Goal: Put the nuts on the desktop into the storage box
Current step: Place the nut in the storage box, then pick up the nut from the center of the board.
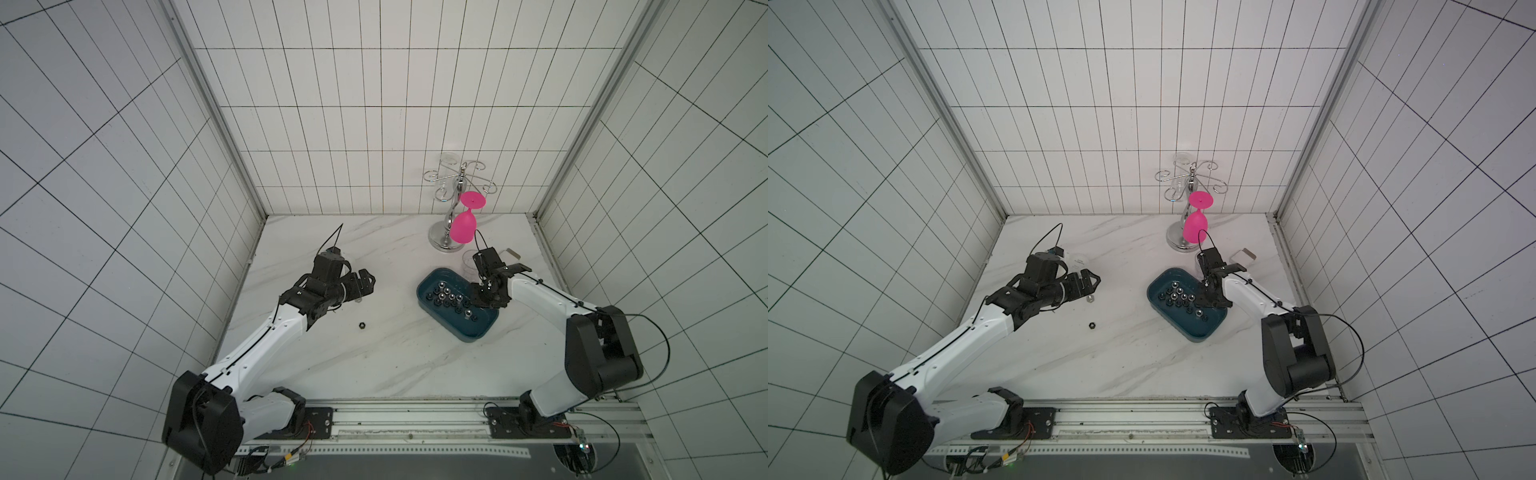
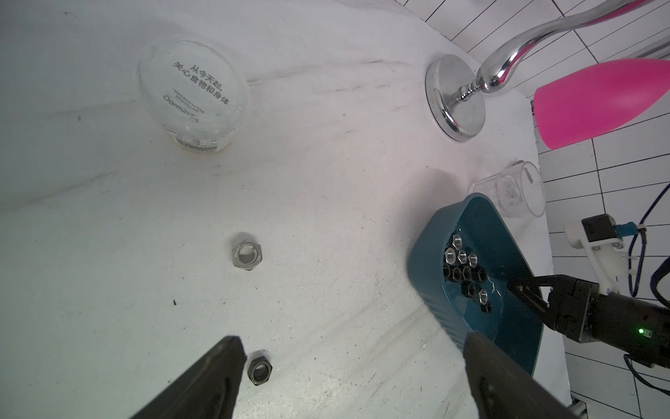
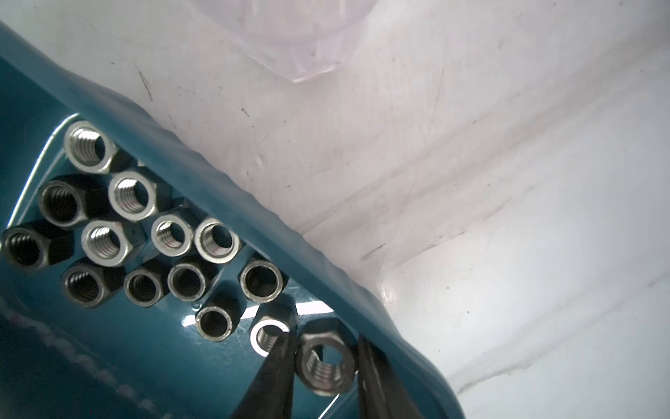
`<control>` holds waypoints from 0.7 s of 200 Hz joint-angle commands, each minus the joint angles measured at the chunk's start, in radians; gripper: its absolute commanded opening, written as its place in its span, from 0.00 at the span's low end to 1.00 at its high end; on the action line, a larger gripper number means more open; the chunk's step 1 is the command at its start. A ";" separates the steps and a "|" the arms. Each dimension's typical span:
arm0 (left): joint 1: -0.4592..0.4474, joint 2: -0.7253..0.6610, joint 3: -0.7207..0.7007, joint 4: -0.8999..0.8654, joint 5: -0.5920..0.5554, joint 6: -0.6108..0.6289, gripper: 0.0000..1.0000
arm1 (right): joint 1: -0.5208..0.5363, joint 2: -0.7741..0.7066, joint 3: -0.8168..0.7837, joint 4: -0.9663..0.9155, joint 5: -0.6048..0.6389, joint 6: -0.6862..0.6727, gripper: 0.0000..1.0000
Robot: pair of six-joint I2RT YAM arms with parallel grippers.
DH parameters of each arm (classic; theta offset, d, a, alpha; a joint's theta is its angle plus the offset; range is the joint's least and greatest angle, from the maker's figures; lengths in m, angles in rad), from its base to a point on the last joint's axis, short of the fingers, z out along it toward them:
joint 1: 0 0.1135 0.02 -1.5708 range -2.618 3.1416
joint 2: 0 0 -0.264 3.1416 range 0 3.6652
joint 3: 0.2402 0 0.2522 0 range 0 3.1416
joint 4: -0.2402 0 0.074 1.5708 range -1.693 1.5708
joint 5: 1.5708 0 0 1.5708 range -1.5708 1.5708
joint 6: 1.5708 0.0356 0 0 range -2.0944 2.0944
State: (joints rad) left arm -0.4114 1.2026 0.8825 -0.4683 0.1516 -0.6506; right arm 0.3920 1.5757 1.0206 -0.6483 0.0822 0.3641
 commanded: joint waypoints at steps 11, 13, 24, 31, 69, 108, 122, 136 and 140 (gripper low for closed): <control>0.006 0.000 0.033 0.001 -0.046 0.021 0.98 | -0.009 0.005 0.029 -0.011 0.010 -0.004 0.42; 0.006 -0.001 0.034 -0.001 -0.051 0.019 0.98 | -0.009 0.005 0.030 -0.012 0.010 -0.004 0.43; 0.022 -0.006 0.033 -0.013 -0.071 0.009 0.98 | -0.010 -0.004 0.040 -0.021 0.001 -0.010 0.45; 0.043 -0.009 0.030 -0.021 -0.068 0.006 0.98 | -0.006 -0.014 0.050 -0.028 -0.010 -0.015 0.46; 0.220 -0.048 0.033 -0.118 -0.004 0.030 0.98 | 0.107 -0.132 0.086 -0.014 -0.072 -0.049 0.52; 0.381 -0.133 0.017 -0.208 -0.005 0.069 0.98 | 0.358 -0.109 0.146 0.077 -0.145 -0.102 0.59; 0.424 -0.173 -0.003 -0.216 -0.009 0.069 0.98 | 0.434 -0.051 0.185 0.099 -0.156 -0.108 0.59; 0.452 -0.213 -0.024 -0.217 -0.012 0.070 0.98 | 0.492 0.022 0.220 0.126 -0.161 -0.095 0.60; 0.457 -0.224 -0.030 -0.218 -0.013 0.070 0.98 | 0.505 0.044 0.232 0.134 -0.164 -0.093 0.60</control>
State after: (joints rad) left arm 0.0113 1.0386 0.8795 -0.6559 0.1387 -0.6052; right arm 0.8169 1.5120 1.1976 -0.5602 -0.0456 0.2821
